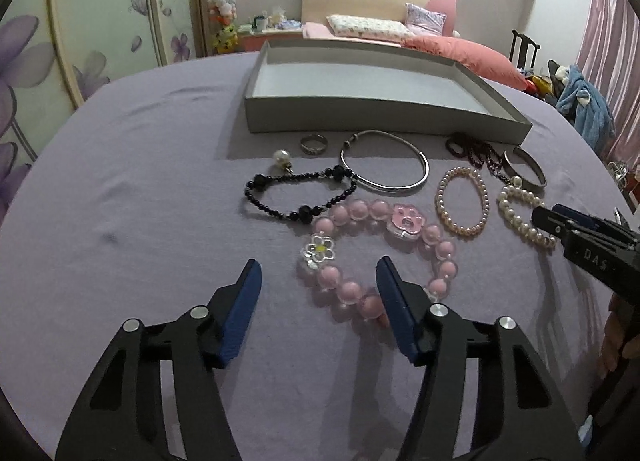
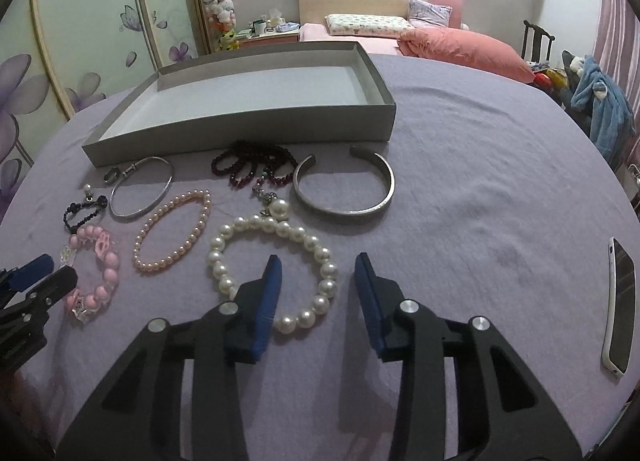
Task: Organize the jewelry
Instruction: 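Close the left gripper on the pink bead bracelet while the right gripper closes on the white pearl bracelet, then carry the pink bracelet into the tray with the left gripper while the right gripper carries the pearl bracelet there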
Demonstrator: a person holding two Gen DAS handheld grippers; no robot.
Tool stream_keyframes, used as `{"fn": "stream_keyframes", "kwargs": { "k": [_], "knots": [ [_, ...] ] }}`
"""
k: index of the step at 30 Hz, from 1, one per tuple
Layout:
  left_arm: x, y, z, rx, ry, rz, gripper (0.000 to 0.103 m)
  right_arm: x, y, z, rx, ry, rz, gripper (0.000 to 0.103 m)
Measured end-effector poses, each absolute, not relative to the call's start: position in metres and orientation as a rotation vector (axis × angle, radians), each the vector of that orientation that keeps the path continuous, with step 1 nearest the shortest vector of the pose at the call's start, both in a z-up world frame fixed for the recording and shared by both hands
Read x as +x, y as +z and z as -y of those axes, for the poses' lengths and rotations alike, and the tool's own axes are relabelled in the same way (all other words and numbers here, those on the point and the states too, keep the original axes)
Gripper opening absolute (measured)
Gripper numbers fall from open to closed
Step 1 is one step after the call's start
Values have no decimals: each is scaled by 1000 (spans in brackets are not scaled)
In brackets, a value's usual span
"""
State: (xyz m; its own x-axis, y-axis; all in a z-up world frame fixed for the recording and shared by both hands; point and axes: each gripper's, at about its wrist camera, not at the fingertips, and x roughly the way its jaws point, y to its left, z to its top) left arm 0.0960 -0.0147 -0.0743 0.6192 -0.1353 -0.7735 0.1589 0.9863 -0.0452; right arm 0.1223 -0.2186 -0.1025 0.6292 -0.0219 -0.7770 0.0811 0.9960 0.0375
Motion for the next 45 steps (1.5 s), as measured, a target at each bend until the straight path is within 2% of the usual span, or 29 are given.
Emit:
{"fn": "stream_keyframes", "kwargs": {
  "k": [1,8,14,17,18,19,26,35,45],
  "knots": [
    [97,-74,15,33,-164,-885,52,122,-102,218,69,-58,-889,38],
    [105,-75,16,68,-156,-891,49,126,-100,221,73,-58,-891,35],
    [107,-75,17,86,-157,-891,48,126,-100,221,74,-54,-889,22],
    [107,-74,17,74,-166,-886,34,127,-99,221,81,-52,-888,14],
    [107,-73,16,70,-173,-885,24,127,-99,222,85,-49,-887,11],
    [107,-73,16,68,-175,-885,21,126,-99,223,88,-46,-886,11],
    [105,-70,14,43,-205,-882,19,120,-92,227,150,1,-838,10],
    [88,-38,15,10,-268,-743,19,98,-49,224,217,103,-657,10],
    [75,-18,20,6,-299,-632,19,84,-28,216,246,155,-558,10]
  ]
}}
